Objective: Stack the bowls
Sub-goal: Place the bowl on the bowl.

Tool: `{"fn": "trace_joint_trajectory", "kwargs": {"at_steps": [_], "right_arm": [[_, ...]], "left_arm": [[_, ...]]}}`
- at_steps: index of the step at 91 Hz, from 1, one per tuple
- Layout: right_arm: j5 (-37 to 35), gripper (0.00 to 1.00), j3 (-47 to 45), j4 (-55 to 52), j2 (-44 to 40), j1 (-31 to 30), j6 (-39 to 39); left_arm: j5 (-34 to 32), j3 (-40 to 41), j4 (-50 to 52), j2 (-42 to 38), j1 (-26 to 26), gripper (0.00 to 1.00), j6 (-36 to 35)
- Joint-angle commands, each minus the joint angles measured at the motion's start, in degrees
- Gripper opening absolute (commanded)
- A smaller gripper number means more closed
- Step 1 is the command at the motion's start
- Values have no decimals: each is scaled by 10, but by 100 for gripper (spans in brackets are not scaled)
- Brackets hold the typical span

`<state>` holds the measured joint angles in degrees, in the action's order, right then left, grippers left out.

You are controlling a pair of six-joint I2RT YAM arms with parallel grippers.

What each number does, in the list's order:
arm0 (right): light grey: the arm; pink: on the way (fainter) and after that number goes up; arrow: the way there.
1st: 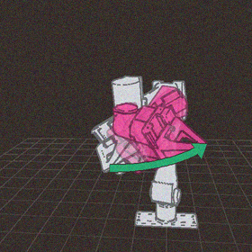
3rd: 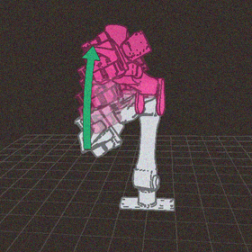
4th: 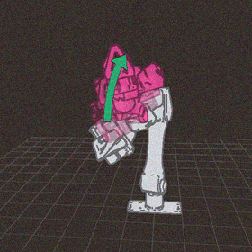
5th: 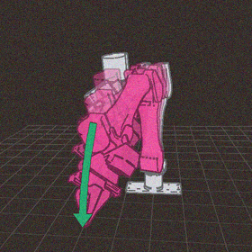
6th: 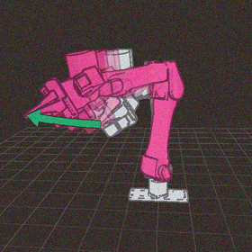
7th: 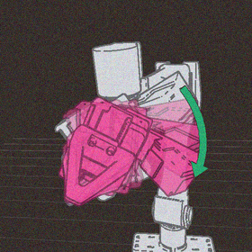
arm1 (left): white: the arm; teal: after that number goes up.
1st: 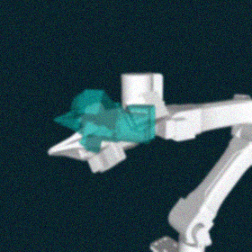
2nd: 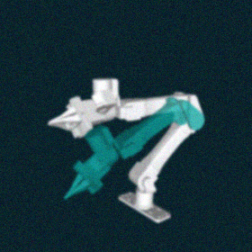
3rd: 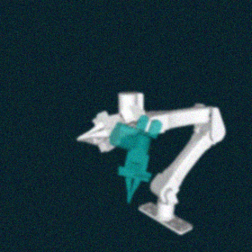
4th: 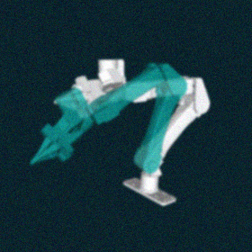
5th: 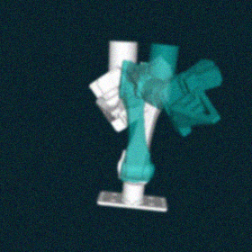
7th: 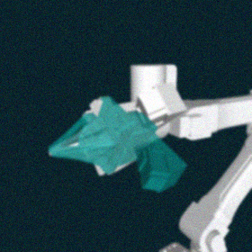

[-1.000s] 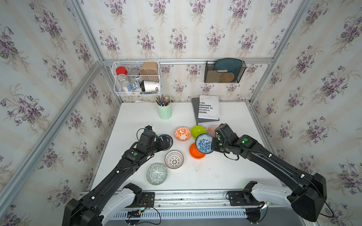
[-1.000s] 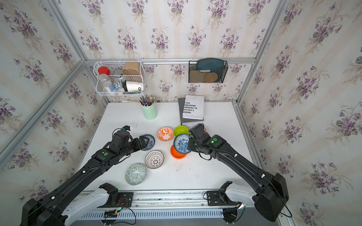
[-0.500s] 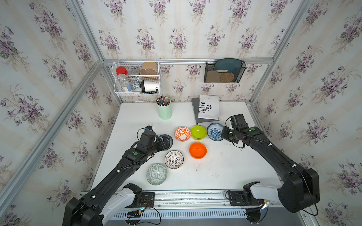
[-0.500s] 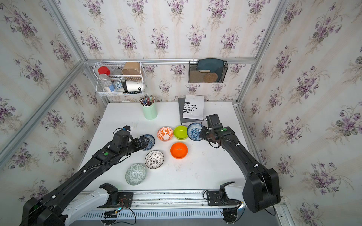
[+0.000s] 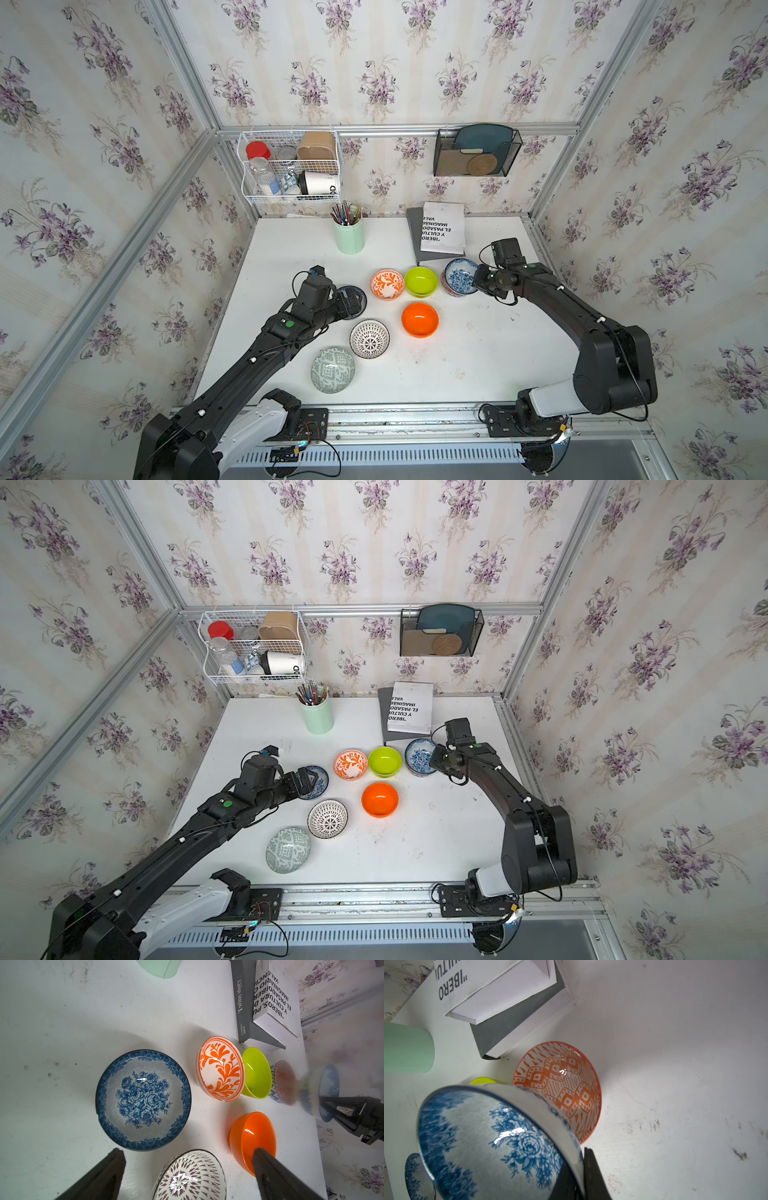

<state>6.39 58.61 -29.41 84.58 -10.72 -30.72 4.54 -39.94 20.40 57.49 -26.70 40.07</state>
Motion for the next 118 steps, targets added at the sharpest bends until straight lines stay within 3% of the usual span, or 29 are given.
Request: {"fn": "trace_joint_trajectory", "kwargs": {"at_steps": [1,34,118], "right_arm": [[5,0,15,30,16,5,18],[-3,0,51,21,71,8,39],[-5,0,64,17,113,8,44]], "left_arm": [[3,-6,-15,4,0,99,-10],[3,-5,-17,4,0,99,-12],[4,-6,-19,7,1,99,-12]]}}
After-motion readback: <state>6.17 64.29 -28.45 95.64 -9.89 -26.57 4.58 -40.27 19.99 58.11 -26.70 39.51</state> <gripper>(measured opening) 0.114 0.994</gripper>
